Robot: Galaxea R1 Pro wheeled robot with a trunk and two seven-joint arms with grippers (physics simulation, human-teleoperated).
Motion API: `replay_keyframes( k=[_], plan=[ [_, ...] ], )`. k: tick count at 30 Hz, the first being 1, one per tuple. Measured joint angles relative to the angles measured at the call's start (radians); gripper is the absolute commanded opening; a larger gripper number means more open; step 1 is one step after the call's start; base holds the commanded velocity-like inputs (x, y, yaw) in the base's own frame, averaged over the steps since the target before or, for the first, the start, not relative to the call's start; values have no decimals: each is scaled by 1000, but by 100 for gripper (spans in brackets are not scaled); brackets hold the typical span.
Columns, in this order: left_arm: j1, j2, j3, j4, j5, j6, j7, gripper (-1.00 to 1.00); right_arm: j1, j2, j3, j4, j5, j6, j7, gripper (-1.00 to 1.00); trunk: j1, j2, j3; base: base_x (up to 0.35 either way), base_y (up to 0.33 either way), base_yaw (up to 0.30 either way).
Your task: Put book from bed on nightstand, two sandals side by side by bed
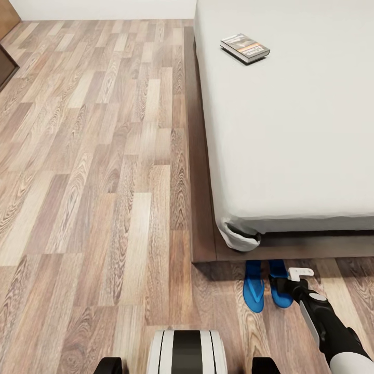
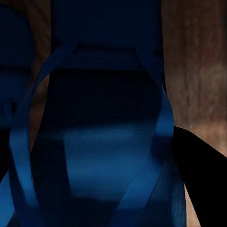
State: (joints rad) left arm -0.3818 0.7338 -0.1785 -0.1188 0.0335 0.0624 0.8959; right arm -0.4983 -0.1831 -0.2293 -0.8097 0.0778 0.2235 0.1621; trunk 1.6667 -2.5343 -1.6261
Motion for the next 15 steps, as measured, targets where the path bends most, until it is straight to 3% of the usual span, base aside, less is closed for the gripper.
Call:
replay_keyframes(
  k=[15],
  plan=[
    [0, -1, -1, 1, 0, 0, 2, 100, 0, 2, 0, 0, 0, 0, 0, -100, 0, 0, 0, 0, 0, 0]
  ],
)
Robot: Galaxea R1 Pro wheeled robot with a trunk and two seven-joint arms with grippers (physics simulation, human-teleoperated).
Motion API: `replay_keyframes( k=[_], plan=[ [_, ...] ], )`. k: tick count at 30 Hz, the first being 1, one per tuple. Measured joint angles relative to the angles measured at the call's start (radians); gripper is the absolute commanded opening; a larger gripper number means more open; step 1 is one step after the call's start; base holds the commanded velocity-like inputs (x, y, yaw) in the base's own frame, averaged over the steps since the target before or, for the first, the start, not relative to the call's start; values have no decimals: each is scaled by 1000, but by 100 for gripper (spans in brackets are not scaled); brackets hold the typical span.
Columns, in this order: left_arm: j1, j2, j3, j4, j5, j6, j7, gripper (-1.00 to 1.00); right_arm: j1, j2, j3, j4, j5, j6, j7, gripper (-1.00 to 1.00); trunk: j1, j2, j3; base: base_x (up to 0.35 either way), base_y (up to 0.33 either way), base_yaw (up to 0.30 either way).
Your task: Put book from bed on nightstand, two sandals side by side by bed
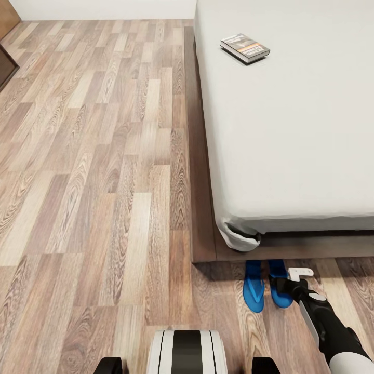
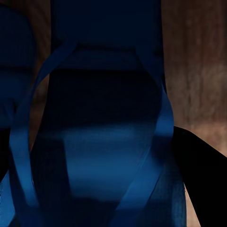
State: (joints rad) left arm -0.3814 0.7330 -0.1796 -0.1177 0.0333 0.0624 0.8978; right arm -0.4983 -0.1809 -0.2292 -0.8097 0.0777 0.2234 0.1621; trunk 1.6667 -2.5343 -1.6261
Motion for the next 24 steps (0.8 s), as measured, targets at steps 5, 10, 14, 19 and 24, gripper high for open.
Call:
replay_keyframes(
  k=[5, 10, 14, 19, 24],
  plan=[
    [1, 0, 0, 0, 0, 0, 2, 100, -1, 1, 0, 0, 0, -1, 0, -100, 0, 0, 0, 0, 0, 0],
    [1, 0, 0, -1, 0, 0, 6, 100, -5, 1, 0, 10, 0, -3, 0, -100, 0, 0, 0, 0, 0, 0],
    [1, -1, 0, 0, 0, 0, 7, 100, -12, 2, 0, 25, 0, -32, 0, -100, 0, 0, 0, 0, 0, 0],
    [1, -1, 0, 0, 0, 0, 7, 100, -14, 2, 0, 31, 0, -53, 0, -100, 0, 0, 0, 0, 0, 0],
    [1, -1, 0, 0, 0, 0, 7, 100, -15, 2, 0, 36, 0, -57, -1, -100, 0, 0, 0, 0, 0, 0]
  ],
)
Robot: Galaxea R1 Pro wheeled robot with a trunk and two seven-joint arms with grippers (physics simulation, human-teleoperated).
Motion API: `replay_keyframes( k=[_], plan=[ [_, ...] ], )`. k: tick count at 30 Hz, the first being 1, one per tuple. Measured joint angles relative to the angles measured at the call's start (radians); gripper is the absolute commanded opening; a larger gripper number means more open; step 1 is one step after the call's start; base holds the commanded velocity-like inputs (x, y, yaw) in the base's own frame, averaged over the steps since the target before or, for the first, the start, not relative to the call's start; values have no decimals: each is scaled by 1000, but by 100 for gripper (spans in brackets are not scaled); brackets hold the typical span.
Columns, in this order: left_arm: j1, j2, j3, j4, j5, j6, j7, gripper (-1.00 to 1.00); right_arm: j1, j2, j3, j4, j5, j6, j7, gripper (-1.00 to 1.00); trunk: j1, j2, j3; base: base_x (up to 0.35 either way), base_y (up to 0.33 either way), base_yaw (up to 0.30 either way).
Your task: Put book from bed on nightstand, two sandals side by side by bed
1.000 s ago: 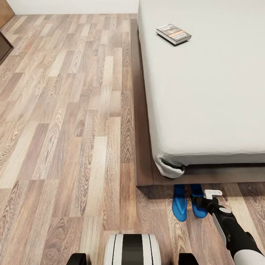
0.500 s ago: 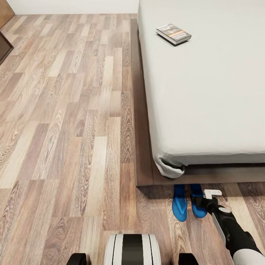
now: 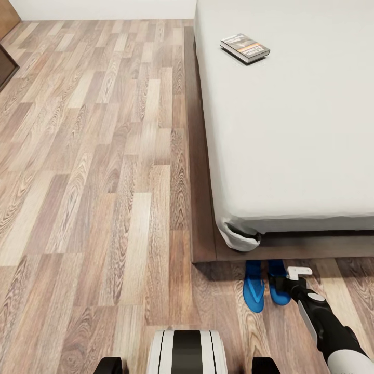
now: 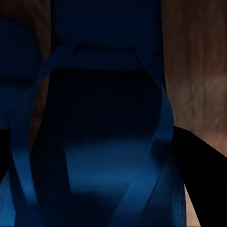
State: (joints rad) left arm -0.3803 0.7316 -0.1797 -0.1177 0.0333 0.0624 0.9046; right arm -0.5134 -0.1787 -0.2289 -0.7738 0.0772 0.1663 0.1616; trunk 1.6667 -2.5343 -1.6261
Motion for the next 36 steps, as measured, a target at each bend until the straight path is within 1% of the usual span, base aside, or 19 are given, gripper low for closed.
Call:
replay_keyframes(
  k=[8, 11, 31, 35, 36],
  plan=[
    [0, 0, 0, -1, 0, 0, 0, 100, -22, -5, -2, 59, -1, -24, 0, -100, 0, 0, 0, 0, 0, 0],
    [0, 0, 0, 0, 0, 0, -1, 100, -29, -6, -2, 71, -1, -31, -1, -100, 1, -1, -11, 0, 0, 0],
    [0, 0, 0, -1, 0, 0, -2, 100, -34, -8, -3, 78, -1, -35, -6, -100, 1, -1, -12, 0, 0, 0],
    [0, 0, 0, -1, 0, 1, -2, 100, -35, -10, -5, 78, -1, -35, -6, -100, 3, -2, -27, 0, 0, 0],
    [0, 0, 0, -1, 0, 1, -2, 100, -35, -10, -5, 78, -1, -35, -6, -100, 3, -2, -27, 0, 0, 0]
  ],
)
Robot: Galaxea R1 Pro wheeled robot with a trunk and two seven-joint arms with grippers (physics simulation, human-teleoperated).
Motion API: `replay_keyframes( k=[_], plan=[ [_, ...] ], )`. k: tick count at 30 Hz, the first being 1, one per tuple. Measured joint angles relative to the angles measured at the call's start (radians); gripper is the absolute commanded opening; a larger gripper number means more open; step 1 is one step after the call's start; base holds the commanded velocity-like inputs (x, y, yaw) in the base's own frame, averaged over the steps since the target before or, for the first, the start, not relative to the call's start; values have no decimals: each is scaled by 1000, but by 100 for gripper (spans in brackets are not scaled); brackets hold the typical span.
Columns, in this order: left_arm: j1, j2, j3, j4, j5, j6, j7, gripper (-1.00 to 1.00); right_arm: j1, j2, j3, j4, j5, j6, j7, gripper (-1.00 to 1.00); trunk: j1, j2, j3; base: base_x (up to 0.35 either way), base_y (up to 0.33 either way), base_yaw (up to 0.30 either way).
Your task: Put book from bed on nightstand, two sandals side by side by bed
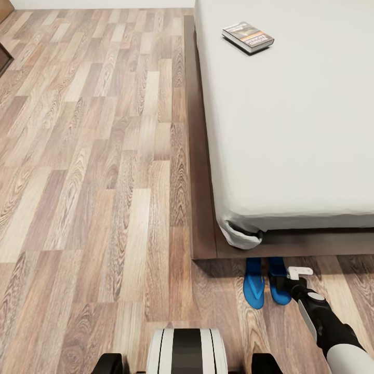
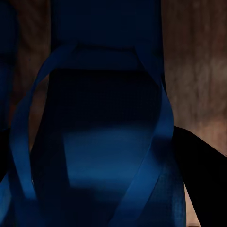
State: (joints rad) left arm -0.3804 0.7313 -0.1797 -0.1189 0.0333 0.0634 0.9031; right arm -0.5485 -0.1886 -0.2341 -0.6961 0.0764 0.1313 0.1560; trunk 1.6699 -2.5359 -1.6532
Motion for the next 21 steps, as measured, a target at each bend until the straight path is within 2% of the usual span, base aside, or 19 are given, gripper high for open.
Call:
replay_keyframes(
  k=[21],
  plan=[
    [0, -1, 0, 1, 0, 0, 0, 100, -15, -1, -5, -1, -1, -2, 0, -100, 0, 0, 0, 0, 0, 0]
  ],
)
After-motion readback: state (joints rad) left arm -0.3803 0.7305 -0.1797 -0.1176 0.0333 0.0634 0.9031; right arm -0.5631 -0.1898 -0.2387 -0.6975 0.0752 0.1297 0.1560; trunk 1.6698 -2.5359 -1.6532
